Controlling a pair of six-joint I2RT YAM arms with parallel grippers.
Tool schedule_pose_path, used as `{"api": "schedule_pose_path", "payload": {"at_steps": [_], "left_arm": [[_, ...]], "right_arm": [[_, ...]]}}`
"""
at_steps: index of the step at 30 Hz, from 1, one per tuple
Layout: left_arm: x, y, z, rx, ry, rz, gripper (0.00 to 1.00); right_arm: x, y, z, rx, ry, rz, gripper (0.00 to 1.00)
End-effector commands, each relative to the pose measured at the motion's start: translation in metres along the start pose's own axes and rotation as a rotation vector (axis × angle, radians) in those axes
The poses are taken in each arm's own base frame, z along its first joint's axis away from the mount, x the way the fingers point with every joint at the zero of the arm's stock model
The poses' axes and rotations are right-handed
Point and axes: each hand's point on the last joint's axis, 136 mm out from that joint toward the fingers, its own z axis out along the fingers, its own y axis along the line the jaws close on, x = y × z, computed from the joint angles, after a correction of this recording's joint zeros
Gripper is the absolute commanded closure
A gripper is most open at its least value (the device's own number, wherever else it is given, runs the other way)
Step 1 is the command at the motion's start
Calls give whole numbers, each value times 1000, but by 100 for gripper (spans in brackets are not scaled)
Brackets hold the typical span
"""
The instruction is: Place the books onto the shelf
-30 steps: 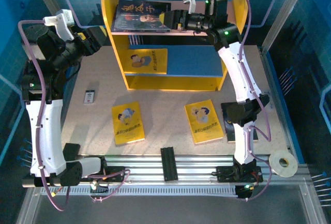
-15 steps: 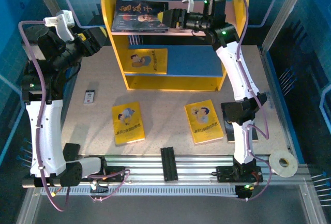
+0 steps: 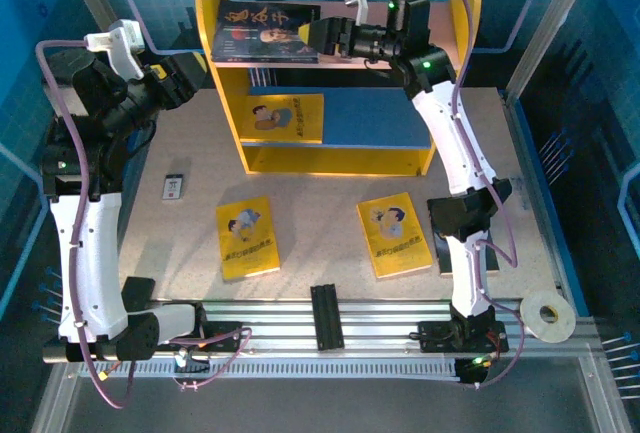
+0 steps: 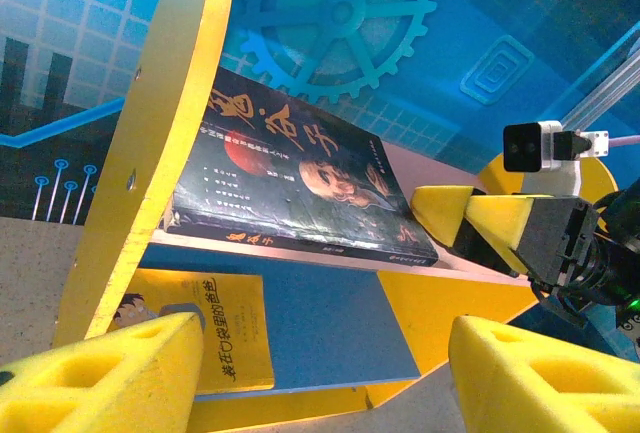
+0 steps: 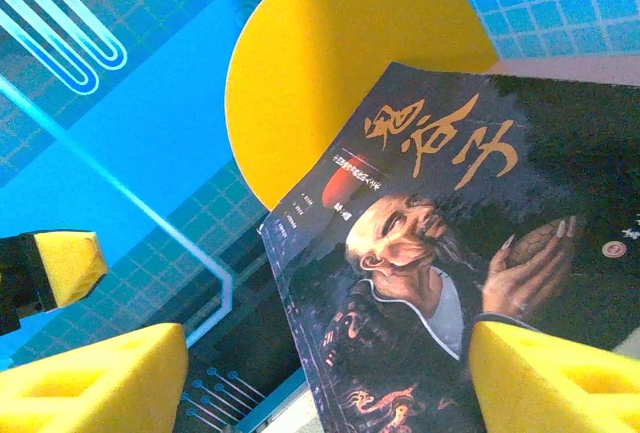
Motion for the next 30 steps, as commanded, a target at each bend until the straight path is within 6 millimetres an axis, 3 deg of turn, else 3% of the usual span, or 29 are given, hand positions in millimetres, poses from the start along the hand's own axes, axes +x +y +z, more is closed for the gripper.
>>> {"api": "schedule_pose_path", "payload": {"at_steps": [1,10,22,30], "left_arm": [[3,1,-2,0,3,16,33],[7,0,3,31,22,-15,33],[27,-5,30,104,100,-110,30],[38,-2,52,100,149,-124,29]], "right_arm": [[1,13,9,-55,4,-14,25],[-4,17,2,-43,-8,-38,24],[-10,18,-34,68,-18,-100,21],[-4,14,-42,121,0,-120,19]]}}
